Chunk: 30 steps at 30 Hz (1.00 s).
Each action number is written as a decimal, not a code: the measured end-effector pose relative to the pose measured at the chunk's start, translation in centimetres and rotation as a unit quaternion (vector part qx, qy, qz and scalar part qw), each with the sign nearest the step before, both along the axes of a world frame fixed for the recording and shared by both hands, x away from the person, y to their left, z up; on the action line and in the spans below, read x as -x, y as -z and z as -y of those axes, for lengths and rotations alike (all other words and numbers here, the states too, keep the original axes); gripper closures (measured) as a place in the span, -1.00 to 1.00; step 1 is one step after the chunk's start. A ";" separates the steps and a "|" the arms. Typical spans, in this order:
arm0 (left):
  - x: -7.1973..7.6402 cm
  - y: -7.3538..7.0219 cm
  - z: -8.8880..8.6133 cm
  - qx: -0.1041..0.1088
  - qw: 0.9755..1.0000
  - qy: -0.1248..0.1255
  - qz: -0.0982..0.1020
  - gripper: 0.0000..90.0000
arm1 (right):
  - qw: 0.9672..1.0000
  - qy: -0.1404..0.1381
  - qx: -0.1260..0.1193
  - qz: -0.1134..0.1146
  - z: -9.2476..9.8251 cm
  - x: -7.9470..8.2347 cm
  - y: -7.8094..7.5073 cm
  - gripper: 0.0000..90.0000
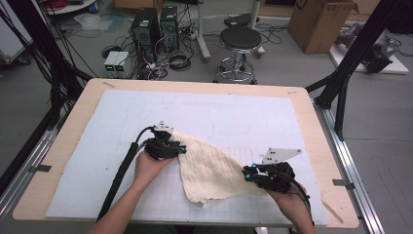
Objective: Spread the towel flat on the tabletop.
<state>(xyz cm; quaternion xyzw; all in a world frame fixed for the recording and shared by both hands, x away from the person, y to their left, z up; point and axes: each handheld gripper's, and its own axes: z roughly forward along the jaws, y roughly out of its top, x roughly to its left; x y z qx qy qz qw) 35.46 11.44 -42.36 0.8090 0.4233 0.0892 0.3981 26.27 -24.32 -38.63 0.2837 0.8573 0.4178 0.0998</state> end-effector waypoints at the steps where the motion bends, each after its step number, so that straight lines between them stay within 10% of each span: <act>1: 0.0 0.2 0.2 -0.003 1.000 0.000 -0.001 0.37 | 1.000 0.000 -0.002 -0.002 0.0 -0.2 0.0 0.60; 10: 0.3 1.0 1.2 -0.051 0.999 0.005 0.016 0.51 | 1.000 0.021 0.004 -0.005 -1.2 -4.2 0.7 0.27; 17: 0.2 1.2 1.0 -0.053 0.998 -0.002 0.030 0.82 | 0.998 0.017 0.003 -0.054 -1.6 -6.4 2.4 0.41; 22: 0.2 1.1 0.9 -0.044 0.999 0.009 0.026 0.95 | 0.998 -0.011 -0.002 -0.061 -2.1 -5.9 2.3 0.82; 30: 0.9 -1.3 -0.5 -0.007 0.999 0.017 0.036 0.96 | 0.999 -0.010 -0.023 -0.027 -1.8 -3.5 0.1 0.89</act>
